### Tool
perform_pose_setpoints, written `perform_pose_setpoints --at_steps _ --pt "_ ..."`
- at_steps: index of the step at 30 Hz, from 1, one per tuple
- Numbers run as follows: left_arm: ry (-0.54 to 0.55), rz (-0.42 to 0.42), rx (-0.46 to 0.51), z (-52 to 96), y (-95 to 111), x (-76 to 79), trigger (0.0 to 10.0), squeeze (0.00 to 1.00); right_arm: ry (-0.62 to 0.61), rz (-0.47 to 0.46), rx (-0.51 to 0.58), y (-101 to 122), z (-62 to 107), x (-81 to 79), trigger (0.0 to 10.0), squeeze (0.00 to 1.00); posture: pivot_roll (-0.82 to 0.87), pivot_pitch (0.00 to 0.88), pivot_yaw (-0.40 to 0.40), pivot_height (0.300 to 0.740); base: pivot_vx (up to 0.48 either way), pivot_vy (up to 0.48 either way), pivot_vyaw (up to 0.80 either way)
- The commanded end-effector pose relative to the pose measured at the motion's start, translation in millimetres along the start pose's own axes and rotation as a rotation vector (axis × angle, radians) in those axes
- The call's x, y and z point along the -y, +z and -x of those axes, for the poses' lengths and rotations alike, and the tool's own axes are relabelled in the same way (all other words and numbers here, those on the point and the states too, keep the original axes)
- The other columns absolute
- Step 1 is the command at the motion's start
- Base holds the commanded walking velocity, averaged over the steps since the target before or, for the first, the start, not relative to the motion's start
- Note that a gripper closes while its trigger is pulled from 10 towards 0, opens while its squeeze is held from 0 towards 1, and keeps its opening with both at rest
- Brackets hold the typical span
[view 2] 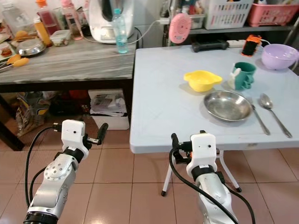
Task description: Setting the table
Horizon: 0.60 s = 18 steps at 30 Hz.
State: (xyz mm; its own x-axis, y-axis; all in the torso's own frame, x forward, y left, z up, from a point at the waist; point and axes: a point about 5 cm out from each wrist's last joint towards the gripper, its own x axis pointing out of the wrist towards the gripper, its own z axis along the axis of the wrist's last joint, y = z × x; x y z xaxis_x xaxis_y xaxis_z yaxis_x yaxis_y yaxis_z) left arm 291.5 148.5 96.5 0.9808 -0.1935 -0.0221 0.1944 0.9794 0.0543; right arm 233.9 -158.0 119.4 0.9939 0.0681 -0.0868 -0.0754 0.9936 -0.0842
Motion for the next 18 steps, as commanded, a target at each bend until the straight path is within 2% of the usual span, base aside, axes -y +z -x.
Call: perform_pose_setpoints --at_steps 1,18 --pt "-0.006 -0.007 -0.011 -1.2 -0.1 -2.8 10.0 0.00 -0.005 -0.003 0.031 6.5 -2.2 -1.2 10.0 0.00 -0.15 0.000 0.070 0.740 0.000 -0.337 0.00" --pt "-0.023 -0.008 -0.017 -3.1 0.2 -1.5 10.0 0.00 -0.021 -0.009 0.045 9.0 -3.3 -1.8 10.0 0.00 -0.16 0.000 0.095 0.740 0.000 -0.337 0.00"
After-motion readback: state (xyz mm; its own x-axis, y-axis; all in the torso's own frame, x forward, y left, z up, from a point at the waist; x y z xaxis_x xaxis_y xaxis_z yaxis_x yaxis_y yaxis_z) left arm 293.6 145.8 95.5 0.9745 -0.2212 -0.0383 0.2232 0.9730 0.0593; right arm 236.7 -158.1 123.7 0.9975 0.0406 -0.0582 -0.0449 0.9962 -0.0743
